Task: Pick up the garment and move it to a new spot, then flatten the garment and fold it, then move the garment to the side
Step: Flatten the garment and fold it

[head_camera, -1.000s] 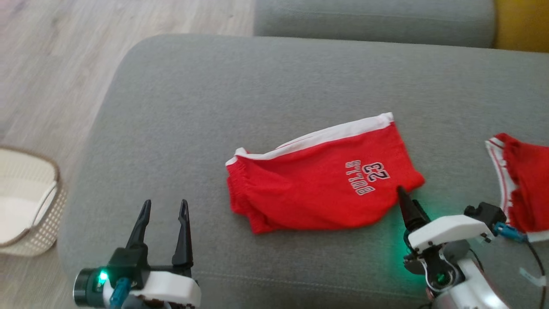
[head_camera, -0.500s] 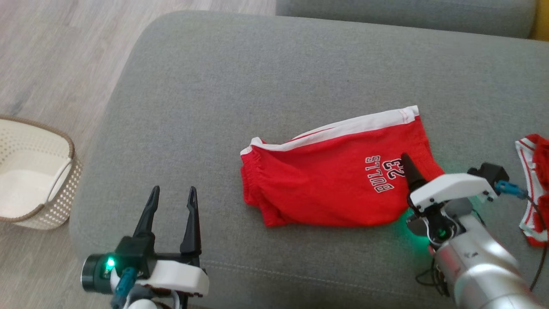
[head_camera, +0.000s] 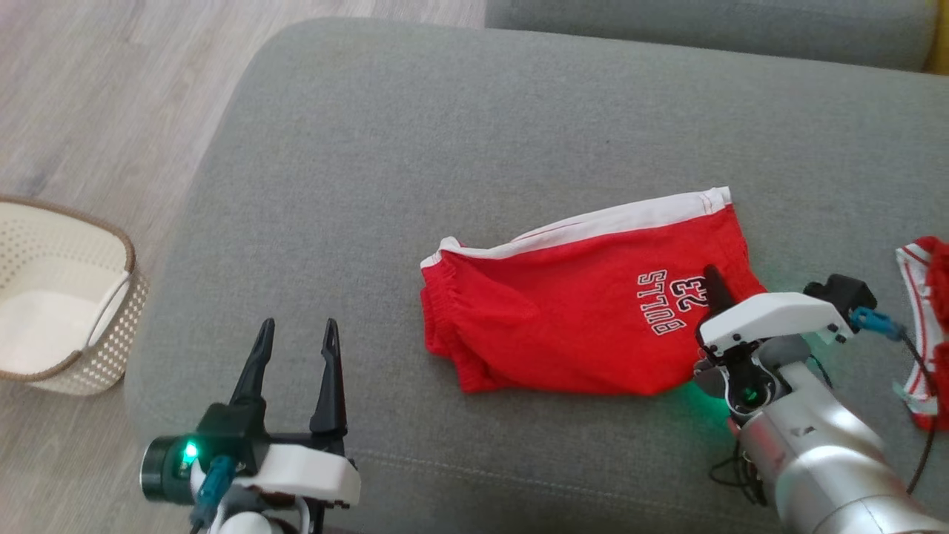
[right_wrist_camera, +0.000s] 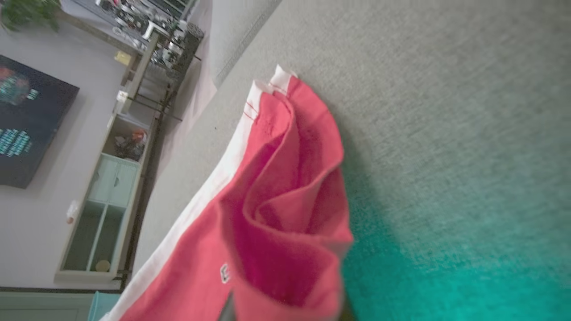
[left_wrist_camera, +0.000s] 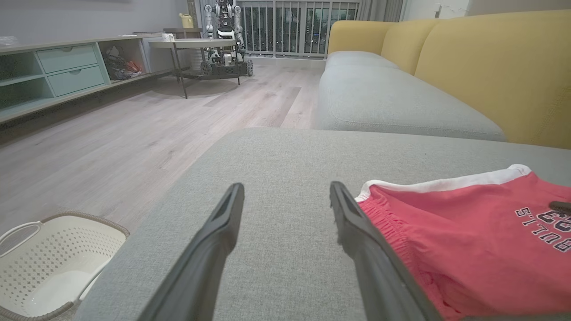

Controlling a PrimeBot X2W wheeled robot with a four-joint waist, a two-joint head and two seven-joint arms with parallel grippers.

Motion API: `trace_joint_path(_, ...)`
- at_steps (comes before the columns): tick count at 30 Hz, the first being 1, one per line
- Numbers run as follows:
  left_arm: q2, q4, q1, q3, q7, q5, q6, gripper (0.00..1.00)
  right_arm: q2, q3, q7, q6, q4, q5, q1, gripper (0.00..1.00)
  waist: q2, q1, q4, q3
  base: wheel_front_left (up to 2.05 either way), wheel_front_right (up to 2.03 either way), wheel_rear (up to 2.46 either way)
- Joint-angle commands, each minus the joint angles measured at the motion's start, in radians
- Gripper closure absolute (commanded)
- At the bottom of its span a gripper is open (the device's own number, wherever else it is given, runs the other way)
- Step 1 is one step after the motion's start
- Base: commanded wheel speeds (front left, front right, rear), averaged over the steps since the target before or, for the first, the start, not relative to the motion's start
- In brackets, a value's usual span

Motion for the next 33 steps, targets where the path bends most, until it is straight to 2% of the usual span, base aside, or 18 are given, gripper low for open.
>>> trace_joint_path(1,-0.005,-0.027,-0.028,0.028,-0.012,-0.007,0.004,0.00,0.022,0.000,-0.025,0.000,-0.028,0.026,0.013,1.00,0.0000,0.0000,-0.013,-0.014,0.00,0.00,0.00)
trace_joint_path(5,-0.005,-0.023,-0.015,0.024,-0.012,-0.014,0.009,0.00,0.022,-0.058,-0.046,0.000,-0.053,0.079,0.032,1.00,0.0000,0.0000,-0.039,-0.031,0.00,0.00,0.00)
trace_joint_path(8,-0.005,-0.024,-0.008,0.020,-0.012,-0.017,0.013,0.00,0.015,-0.117,-0.049,0.000,-0.068,0.069,0.051,1.00,0.0000,0.0000,-0.059,-0.042,0.00,0.00,0.00)
trace_joint_path(15,-0.005,-0.029,0.001,0.016,-0.012,-0.020,0.019,0.00,0.012,-0.362,-0.050,0.000,-0.129,-0.100,0.141,1.00,0.0000,0.0000,-0.086,-0.063,0.00,0.00,0.00)
trace_joint_path(19,-0.005,-0.025,0.003,0.005,-0.012,-0.021,0.018,0.00,0.020,-0.425,-0.050,0.000,-0.158,-0.216,0.169,1.00,0.0000,0.0000,-0.091,-0.069,0.00,0.00,0.00)
trace_joint_path(23,-0.005,-0.019,0.001,-0.001,-0.012,-0.021,0.017,0.00,0.021,-0.391,-0.050,0.000,-0.188,-0.219,0.156,1.00,0.0000,0.0000,-0.086,-0.075,0.00,0.00,0.00)
trace_joint_path(33,-0.005,-0.011,0.007,0.007,-0.012,-0.017,0.013,0.00,0.021,-0.055,-0.050,0.000,-0.458,-0.069,0.239,1.00,0.0000,0.0000,-0.054,-0.095,0.00,0.00,0.00)
